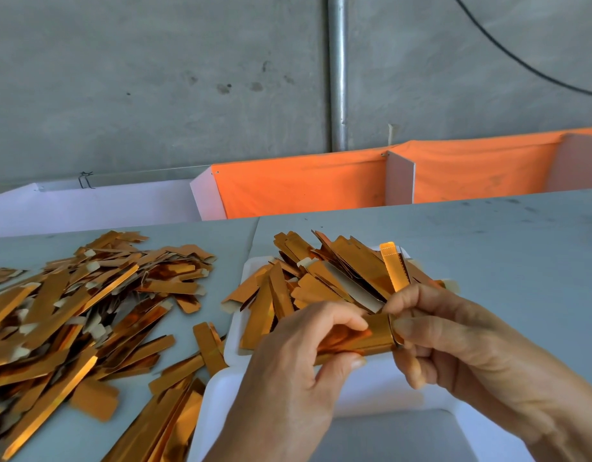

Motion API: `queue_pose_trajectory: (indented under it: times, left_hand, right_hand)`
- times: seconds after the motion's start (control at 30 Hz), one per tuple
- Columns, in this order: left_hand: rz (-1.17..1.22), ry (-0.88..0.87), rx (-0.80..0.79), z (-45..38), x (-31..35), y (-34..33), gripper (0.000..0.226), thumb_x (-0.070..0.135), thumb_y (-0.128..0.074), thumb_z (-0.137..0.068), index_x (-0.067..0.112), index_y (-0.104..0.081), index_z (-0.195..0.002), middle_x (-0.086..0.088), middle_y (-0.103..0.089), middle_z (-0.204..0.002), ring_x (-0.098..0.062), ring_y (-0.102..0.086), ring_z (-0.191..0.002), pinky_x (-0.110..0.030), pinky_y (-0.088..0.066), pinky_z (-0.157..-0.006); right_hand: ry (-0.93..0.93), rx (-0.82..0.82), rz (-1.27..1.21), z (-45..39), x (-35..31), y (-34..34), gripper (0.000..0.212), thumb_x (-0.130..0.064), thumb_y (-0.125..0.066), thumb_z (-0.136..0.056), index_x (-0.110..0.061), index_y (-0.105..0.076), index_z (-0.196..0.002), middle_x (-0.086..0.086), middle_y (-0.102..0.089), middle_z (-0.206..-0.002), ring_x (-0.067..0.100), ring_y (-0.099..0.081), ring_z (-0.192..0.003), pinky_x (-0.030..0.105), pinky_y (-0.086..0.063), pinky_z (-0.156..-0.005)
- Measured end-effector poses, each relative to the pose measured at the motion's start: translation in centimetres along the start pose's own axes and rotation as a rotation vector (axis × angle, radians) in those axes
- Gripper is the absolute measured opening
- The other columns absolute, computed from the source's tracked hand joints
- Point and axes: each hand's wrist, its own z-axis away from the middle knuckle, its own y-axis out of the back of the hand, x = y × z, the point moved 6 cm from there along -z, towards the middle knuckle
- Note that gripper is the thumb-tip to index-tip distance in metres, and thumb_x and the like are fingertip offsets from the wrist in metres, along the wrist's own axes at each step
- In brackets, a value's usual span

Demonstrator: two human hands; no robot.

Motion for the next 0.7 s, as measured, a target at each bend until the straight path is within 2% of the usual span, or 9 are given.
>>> queue_pose_trajectory:
  times: [0.1, 0.2, 0.47, 0.6, 0.7]
  left_hand:
    - [-0.007, -0.028, -0.003, 0.0, 0.1, 0.0, 0.039, 0.019, -0.070, -0.082, 0.053, -0.053, -0.090, 0.031, -0.055, -0.113, -0.001, -0.057, -0.107, -0.012, -0.044, -0.089]
    - [-0.011, -0.048, 0.009, 0.0, 0.3, 0.0, 0.030, 0.029, -0.063, -0.080, 0.055, -0.052, -0.092, 0.030, -0.055, -0.113, -0.003, -0.057, -0.108, -0.016, -0.046, -0.088]
    - [-0.128, -0.140, 0.044, 0.0, 0.8, 0.3, 0.038, 0.032, -0.057, -0.079, 0.044, -0.045, -0.113, 0.031, -0.051, -0.119, -0.001, -0.053, -0.110, -0.026, -0.048, -0.088]
    - [-0.175, -0.209, 0.068, 0.0, 1.3, 0.4, 0.042, 0.024, -0.059, -0.080, 0.041, -0.050, -0.117, 0.028, -0.054, -0.117, -0.001, -0.054, -0.109, -0.031, -0.049, -0.086]
    - [-0.210, -0.254, 0.096, 0.0, 1.5, 0.6, 0.040, 0.019, -0.061, -0.080, 0.040, -0.062, -0.114, 0.026, -0.058, -0.114, -0.005, -0.058, -0.104, -0.030, -0.051, -0.082]
  right_hand:
    - [0.020, 0.010, 0.021, 0.0, -0.1, 0.1, 0.012, -0.006, -0.067, -0.065, -0.011, -0.070, -0.075, 0.015, -0.053, -0.054, 0.020, -0.051, -0.042, 0.021, -0.045, -0.042]
    - [0.054, 0.042, 0.074, 0.0, -0.1, 0.1, 0.013, -0.007, -0.065, -0.065, -0.012, -0.070, -0.076, 0.014, -0.051, -0.056, 0.020, -0.050, -0.042, 0.022, -0.044, -0.043]
    - [0.133, 0.107, 0.156, 0.0, -0.2, 0.0, 0.012, -0.008, -0.063, -0.067, -0.014, -0.067, -0.076, 0.011, -0.054, -0.059, 0.020, -0.052, -0.043, 0.022, -0.044, -0.044]
    - [0.161, 0.100, 0.199, 0.0, -0.3, 0.0, 0.012, -0.008, -0.063, -0.068, -0.017, -0.067, -0.076, 0.012, -0.056, -0.061, 0.020, -0.053, -0.044, 0.020, -0.043, -0.046]
    - [0.172, 0.071, 0.203, 0.0, -0.3, -0.1, 0.012, -0.009, -0.063, -0.070, -0.019, -0.067, -0.075, 0.012, -0.057, -0.061, 0.020, -0.053, -0.045, 0.021, -0.044, -0.048]
